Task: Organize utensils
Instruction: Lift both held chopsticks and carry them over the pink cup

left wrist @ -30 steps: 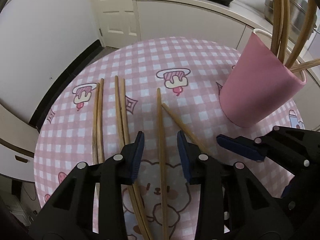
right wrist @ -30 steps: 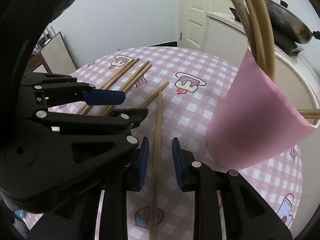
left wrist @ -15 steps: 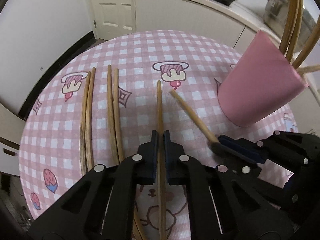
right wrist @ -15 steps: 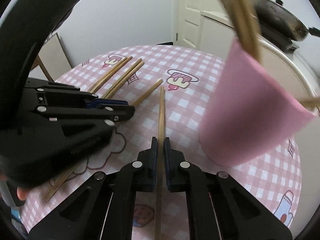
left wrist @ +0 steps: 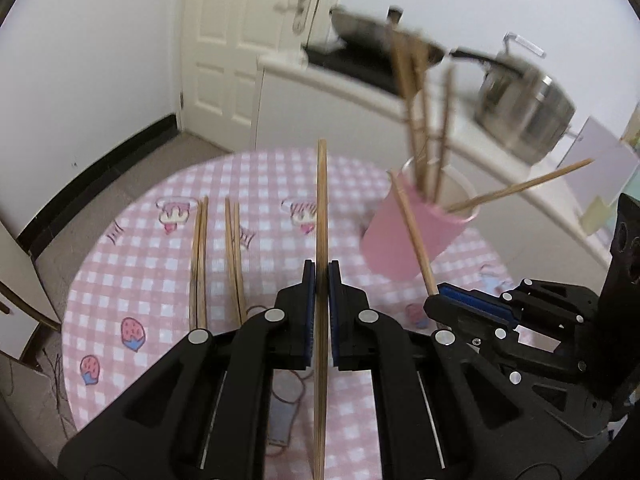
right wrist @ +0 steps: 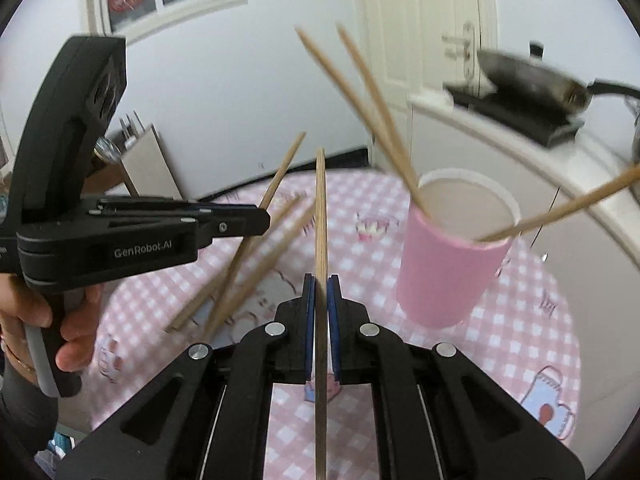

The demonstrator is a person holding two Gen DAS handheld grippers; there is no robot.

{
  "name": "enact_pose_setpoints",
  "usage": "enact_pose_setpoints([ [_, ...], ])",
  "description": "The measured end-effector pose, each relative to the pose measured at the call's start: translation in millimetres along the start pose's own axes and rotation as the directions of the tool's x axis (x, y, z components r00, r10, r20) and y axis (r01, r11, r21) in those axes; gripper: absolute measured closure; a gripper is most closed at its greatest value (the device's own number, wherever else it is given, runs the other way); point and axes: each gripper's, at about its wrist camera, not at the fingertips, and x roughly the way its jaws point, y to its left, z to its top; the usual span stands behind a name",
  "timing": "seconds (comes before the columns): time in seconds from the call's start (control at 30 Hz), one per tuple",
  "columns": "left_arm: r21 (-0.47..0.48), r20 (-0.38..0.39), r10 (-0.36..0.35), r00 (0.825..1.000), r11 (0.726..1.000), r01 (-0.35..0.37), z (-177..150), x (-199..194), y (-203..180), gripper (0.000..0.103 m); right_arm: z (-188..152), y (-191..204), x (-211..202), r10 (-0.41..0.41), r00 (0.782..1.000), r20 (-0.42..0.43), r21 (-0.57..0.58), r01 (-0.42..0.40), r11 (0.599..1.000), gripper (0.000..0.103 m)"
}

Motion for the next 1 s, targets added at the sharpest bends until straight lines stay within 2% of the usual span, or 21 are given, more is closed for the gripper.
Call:
enact_pose_setpoints([
  [0.13, 0.019, 0.093, -0.03, 0.995, 0.999, 0.028, 2.6, -30.2, -18.8, 0.097, 7.9, 4.9, -29.2, -0.002, 0.997, 0.083, -0.013, 0.003, 1.0, 0.098],
  [0.23, 0.045, 0.175, -0.055, 0.983, 0.998, 0.048, 5.1, -52.4, -34.3, 0.097, 10.9, 2.7, -52.6, -0.01, 0.99, 0.138, -0.019, 0.013, 1.0, 0.098],
  [0.3, 0.059, 0.241, -0.067, 0.968, 0.997, 0.054, 8.5, -66.3, -43.0, 0.097, 15.9, 1.5, -65.7, -0.021, 0.983, 0.183, -0.019, 0.025, 0.999, 0.098],
  [0.43, 0.068, 0.324, -0.091, 0.942, 0.995, 0.073, 19.3, -82.7, -58.0, 0.097, 26.6, -6.2, -87.3, -0.056, 0.963, 0.264, -0.007, 0.06, 0.998, 0.098],
  [0.53, 0.065, 0.385, -0.117, 0.915, 0.993, 0.1, 27.4, -93.1, -66.0, 0.097, 36.9, -16.2, -105.3, -0.101, 0.934, 0.343, 0.011, 0.103, 0.995, 0.098],
  [0.7, 0.056, 0.461, -0.151, 0.875, 0.988, 0.141, 41.3, -108.0, -75.1, 0.097, 49.9, -37.9, -130.8, -0.131, 0.888, 0.442, 0.065, 0.114, 0.991, 0.098],
  [0.87, 0.033, 0.53, -0.158, 0.833, 0.986, 0.166, 58.2, -112.2, -88.4, 0.097, 64.3, -47.5, -124.3, -0.148, 0.854, 0.499, 0.104, 0.111, 0.988, 0.098],
  [0.93, 0.033, 0.562, -0.149, 0.814, 0.987, 0.158, 60.3, -109.5, -95.5, 0.097, 65.9, -47.0, -119.2, -0.184, 0.829, 0.528, 0.114, 0.145, 0.983, 0.098],
  [1.0, 0.029, 0.6, -0.128, 0.79, 0.99, 0.138, 59.1, -107.0, -100.5, 0.097, 64.9, -44.8, -114.1, -0.233, 0.785, 0.574, 0.12, 0.201, 0.972, 0.098],
])
